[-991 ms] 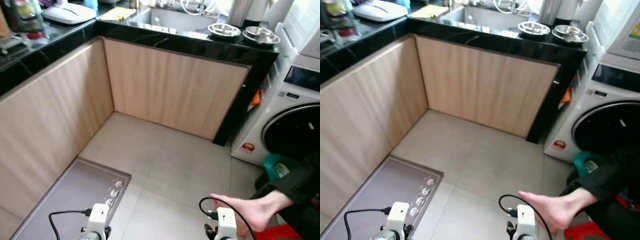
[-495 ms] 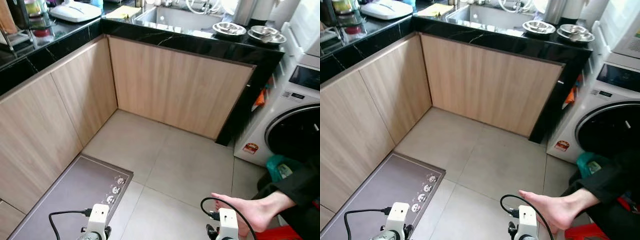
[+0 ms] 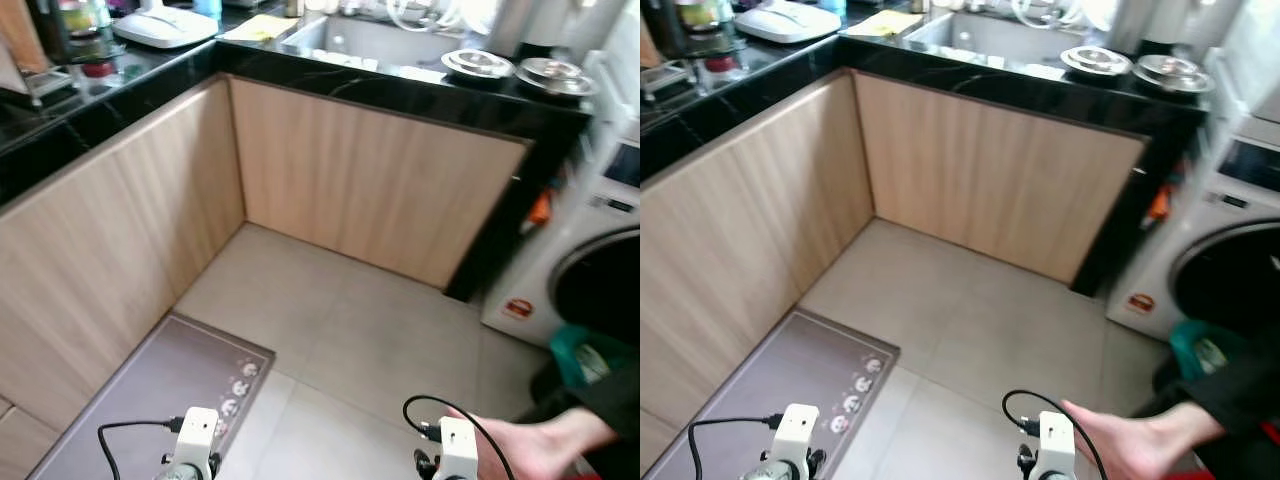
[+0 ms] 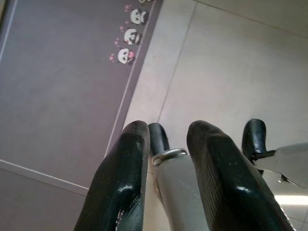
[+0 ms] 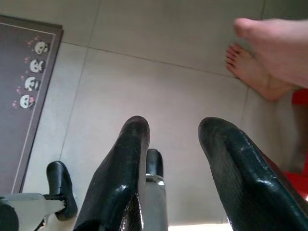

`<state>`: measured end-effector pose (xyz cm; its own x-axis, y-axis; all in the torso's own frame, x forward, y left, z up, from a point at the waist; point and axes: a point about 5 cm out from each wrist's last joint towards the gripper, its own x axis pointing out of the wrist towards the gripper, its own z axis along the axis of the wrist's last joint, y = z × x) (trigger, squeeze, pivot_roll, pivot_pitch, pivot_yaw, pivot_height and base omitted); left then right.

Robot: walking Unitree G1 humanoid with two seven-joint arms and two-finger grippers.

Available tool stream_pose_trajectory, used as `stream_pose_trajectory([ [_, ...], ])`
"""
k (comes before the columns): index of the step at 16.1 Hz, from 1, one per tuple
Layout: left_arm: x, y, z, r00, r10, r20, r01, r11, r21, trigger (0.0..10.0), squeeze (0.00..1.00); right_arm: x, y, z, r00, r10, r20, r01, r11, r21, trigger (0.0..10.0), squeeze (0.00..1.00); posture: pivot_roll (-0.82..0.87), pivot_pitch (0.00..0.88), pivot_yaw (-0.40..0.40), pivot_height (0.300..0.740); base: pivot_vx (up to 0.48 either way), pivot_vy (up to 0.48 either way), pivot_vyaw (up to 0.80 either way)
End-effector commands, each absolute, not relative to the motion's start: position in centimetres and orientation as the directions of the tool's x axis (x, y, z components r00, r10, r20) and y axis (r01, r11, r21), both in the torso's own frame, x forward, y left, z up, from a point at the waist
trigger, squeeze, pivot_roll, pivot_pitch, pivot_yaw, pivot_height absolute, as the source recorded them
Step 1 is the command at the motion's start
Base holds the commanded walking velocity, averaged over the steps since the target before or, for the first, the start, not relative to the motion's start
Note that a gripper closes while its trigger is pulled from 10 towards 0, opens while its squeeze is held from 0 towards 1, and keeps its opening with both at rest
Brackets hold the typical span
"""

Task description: Kitchen organization

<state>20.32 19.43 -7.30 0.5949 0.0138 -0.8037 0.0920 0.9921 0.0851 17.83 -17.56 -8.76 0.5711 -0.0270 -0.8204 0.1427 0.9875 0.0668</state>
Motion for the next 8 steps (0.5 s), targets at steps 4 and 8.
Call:
stream_pose_trajectory([
  [4,20.29,19.41,-7.33,0.591,0.016,-0.806,0.111,0.989,0.102,10.0,0.0,17.93,-17.7,-8.69,0.575,-0.049,-0.817,0.171,0.983,0.062,10.0,0.0,0.01,0.036,-0.071,0.74,0.334,0.0,0.0],
  [8,20.39,19.33,-7.3,0.593,0.016,-0.805,0.11,0.989,0.1,10.0,0.0,18.03,-17.8,-8.64,0.578,-0.056,-0.814,0.174,0.983,0.056,10.0,0.0,0.01,0.051,-0.074,0.74,0.348,0.0,0.0],
])
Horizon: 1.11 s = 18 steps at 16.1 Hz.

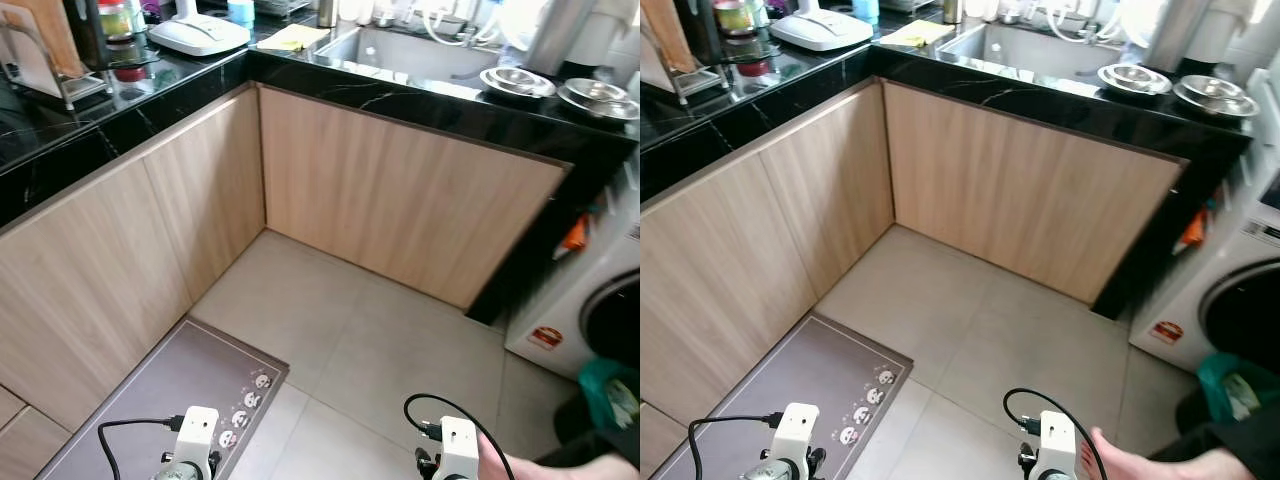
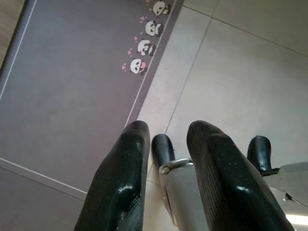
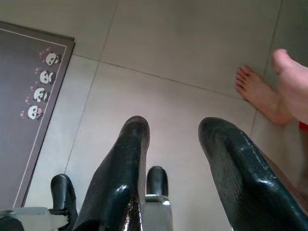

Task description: Kitchen organization

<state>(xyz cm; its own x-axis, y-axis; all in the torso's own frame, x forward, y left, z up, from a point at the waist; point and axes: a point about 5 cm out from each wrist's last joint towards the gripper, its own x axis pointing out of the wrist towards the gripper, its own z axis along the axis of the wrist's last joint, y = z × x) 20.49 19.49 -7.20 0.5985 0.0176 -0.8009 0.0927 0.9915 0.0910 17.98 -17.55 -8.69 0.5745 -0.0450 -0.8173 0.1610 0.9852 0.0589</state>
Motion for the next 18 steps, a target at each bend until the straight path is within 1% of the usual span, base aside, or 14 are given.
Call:
stream_pose_trajectory([
  [1,20.39,19.33,-7.3,0.593,0.016,-0.805,0.11,0.989,0.1,10.0,0.0,18.03,-17.8,-8.64,0.578,-0.056,-0.814,0.174,0.983,0.055,10.0,0.0,0.01,0.051,-0.074,0.74,0.349,0.0,0.0],
  [11,20.39,19.33,-7.29,0.593,0.016,-0.805,0.11,0.989,0.1,10.0,0.0,18.03,-17.79,-8.64,0.578,-0.057,-0.814,0.175,0.983,0.055,10.0,0.0,0.01,0.051,-0.074,0.74,0.349,0.0,0.0],
  [12,20.35,19.34,-7.32,0.592,0.016,-0.806,0.109,0.989,0.101,10.0,0.0,18.04,-17.82,-8.63,0.578,-0.06,-0.814,0.176,0.983,0.053,10.0,0.0,0.01,0.055,-0.074,0.74,0.345,0.0,0.0],
  [13,20.27,19.46,-7.34,0.591,0.019,-0.806,0.105,0.989,0.101,10.0,0.0,18.15,-17.86,-8.56,0.585,-0.062,-0.809,0.182,0.982,0.056,10.0,0.0,0.01,0.078,-0.074,0.74,0.36,0.0,0.0],
  [18,20.21,19.54,-7.36,0.589,0.021,-0.808,0.103,0.99,0.1,10.0,0.0,18.23,-17.89,-8.51,0.588,-0.062,-0.806,0.181,0.982,0.056,10.0,0.0,0.01,0.084,-0.075,0.74,0.365,0.0,0.0],
])
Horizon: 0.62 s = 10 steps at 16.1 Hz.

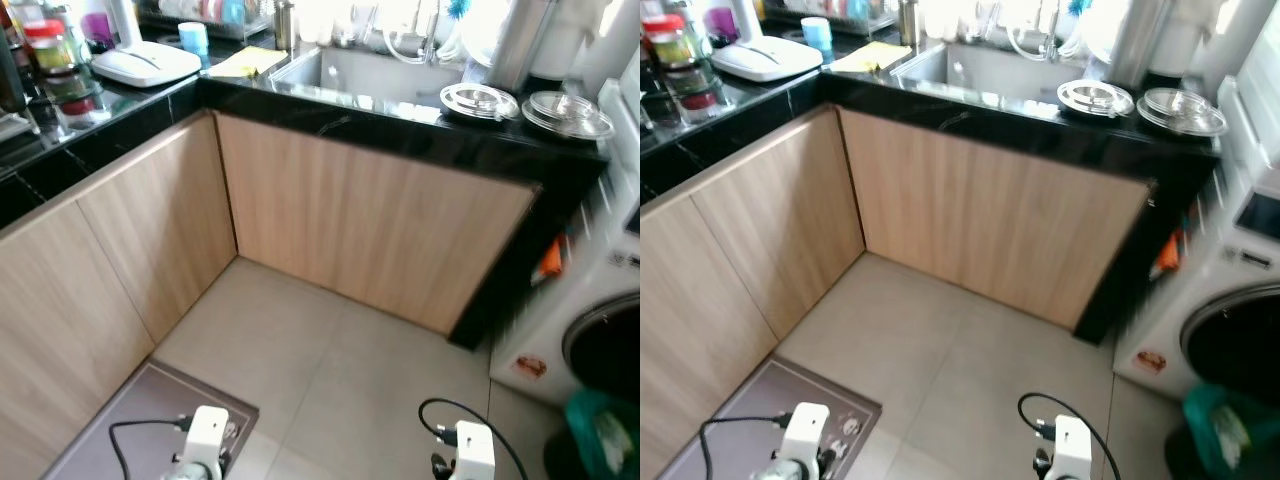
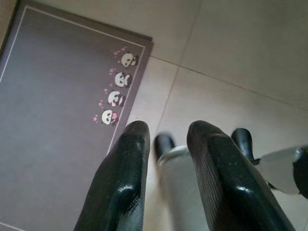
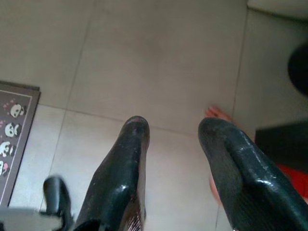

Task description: Kitchen organization

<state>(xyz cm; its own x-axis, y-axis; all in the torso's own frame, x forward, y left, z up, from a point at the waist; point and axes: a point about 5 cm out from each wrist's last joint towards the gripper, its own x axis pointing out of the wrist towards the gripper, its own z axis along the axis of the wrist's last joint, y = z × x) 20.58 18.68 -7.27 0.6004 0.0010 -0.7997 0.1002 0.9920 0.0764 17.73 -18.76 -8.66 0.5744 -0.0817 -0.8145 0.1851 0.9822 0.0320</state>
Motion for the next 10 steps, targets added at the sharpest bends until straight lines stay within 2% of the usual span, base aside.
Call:
stream_pose_trajectory([
  [1,20.21,19.52,-7.36,0.589,0.02,-0.808,0.103,0.99,0.1,10.0,0.0,18.24,-17.91,-8.51,0.588,-0.062,-0.806,0.181,0.982,0.056,10.0,0.0,0.01,0.084,-0.074,0.74,0.368,0.0,0.0],
  [10,20.22,19.52,-7.36,0.589,0.018,-0.808,0.104,0.99,0.098,10.0,0.0,18.28,-17.89,-8.5,0.588,-0.061,-0.807,0.179,0.982,0.056,10.0,0.0,0.01,0.084,-0.075,0.74,0.367,0.0,0.0],
])
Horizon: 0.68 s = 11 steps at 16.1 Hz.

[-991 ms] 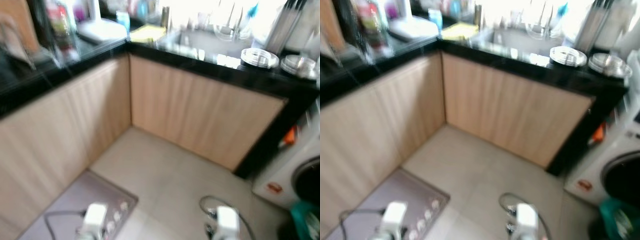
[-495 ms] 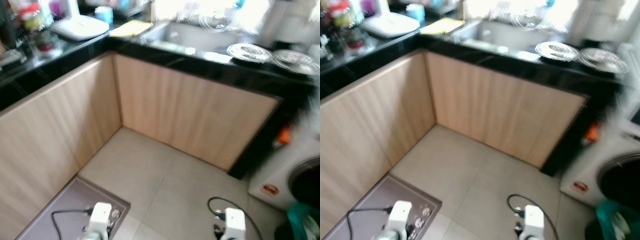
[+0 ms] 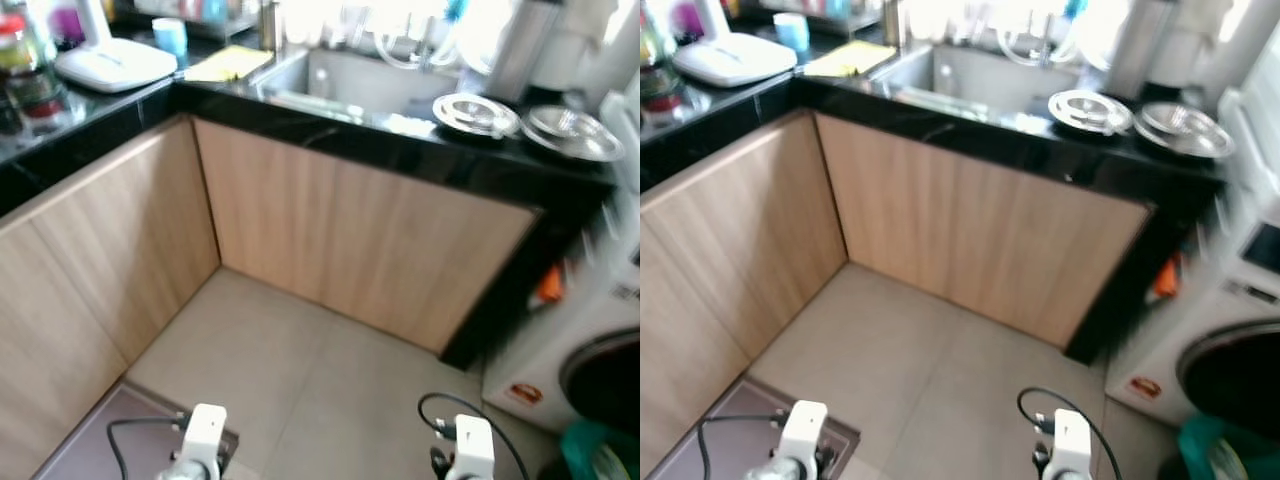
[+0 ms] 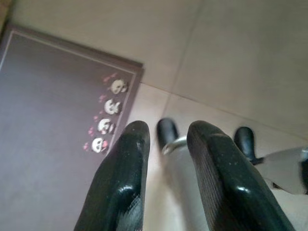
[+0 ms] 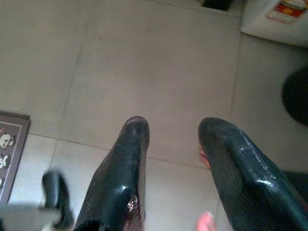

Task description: Kitchen organization

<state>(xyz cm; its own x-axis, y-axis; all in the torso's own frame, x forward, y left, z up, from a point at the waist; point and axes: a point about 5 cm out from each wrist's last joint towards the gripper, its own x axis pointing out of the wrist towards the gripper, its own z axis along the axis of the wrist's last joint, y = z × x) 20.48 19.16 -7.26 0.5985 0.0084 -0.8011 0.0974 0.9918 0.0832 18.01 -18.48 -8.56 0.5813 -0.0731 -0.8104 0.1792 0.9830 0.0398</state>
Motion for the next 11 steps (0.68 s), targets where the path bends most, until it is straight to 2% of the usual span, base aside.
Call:
stream_pose_trajectory([
  [1,20.21,19.52,-7.36,0.589,0.018,-0.808,0.104,0.99,0.098,10.0,0.0,18.28,-17.9,-8.5,0.587,-0.061,-0.807,0.179,0.982,0.056,10.0,0.0,0.01,0.084,-0.075,0.74,0.368,0.0,0.0],
  [11,19.99,19.56,-7.46,0.584,0.009,-0.812,0.128,0.986,0.103,10.0,0.0,17.95,-17.83,-8.65,0.583,-0.063,-0.81,0.181,0.982,0.054,10.0,0.0,-0.01,0.056,-0.06,0.74,0.368,0.0,0.0],
])
